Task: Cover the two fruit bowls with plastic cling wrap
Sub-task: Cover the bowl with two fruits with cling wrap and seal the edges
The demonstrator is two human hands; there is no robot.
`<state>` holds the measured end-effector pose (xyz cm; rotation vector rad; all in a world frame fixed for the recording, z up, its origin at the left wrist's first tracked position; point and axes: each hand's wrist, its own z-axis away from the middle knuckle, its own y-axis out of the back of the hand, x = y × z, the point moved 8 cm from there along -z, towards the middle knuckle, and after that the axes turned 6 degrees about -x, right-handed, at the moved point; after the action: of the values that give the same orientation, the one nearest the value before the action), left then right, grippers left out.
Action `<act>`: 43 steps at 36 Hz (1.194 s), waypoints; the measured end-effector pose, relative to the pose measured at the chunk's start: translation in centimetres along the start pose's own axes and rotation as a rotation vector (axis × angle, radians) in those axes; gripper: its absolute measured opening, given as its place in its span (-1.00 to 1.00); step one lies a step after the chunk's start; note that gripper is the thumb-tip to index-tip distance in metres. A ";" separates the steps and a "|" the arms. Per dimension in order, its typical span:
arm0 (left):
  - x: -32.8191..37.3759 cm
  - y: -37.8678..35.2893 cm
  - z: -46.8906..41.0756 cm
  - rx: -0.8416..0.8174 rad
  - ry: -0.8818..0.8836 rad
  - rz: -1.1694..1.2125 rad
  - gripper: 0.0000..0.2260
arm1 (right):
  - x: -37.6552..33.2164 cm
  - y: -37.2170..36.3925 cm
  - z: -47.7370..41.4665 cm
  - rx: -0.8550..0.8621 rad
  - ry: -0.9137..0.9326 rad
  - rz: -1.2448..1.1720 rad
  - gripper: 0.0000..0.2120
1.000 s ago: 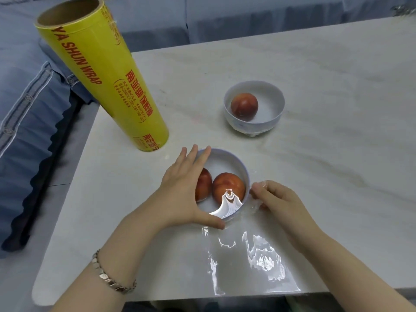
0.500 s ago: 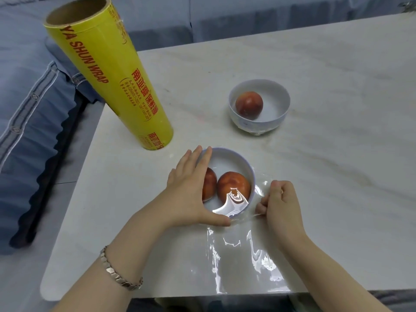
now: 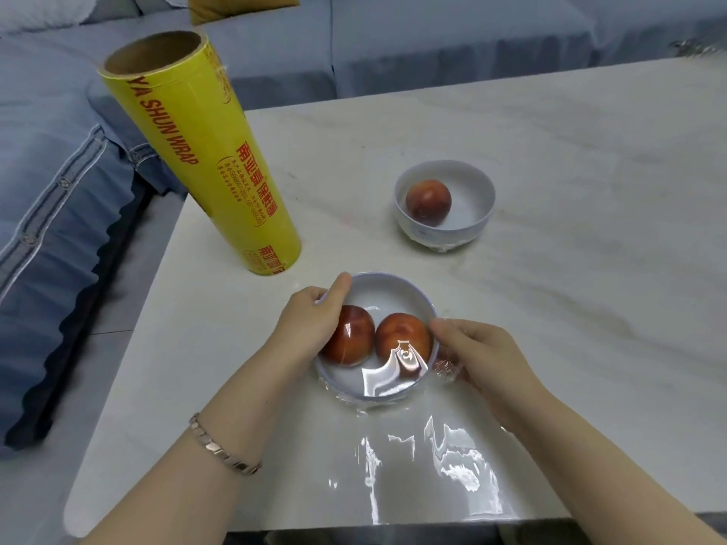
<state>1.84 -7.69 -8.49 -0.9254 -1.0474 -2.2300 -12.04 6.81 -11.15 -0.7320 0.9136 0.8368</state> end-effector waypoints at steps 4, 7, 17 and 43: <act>-0.4 -0.4 1.4 -0.075 0.024 0.048 -0.67 | -1.4 0.3 0.9 -0.023 0.135 0.073 -0.65; -0.7 -1.2 2.6 -0.120 -0.002 0.106 -0.63 | -1.8 1.1 1.9 -0.050 0.205 0.107 -0.82; 0.2 -2.5 4.2 -0.111 -0.190 0.302 -0.70 | -1.5 2.1 3.3 -0.128 0.158 0.177 -0.71; 3.0 -3.7 5.8 -0.221 -0.438 -0.049 -0.68 | -6.7 0.0 0.7 -0.375 0.060 0.151 -0.91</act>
<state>-0.51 -1.36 -5.24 -1.5511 -1.0223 -2.2698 -14.18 5.43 -4.91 -1.0260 0.8830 1.1432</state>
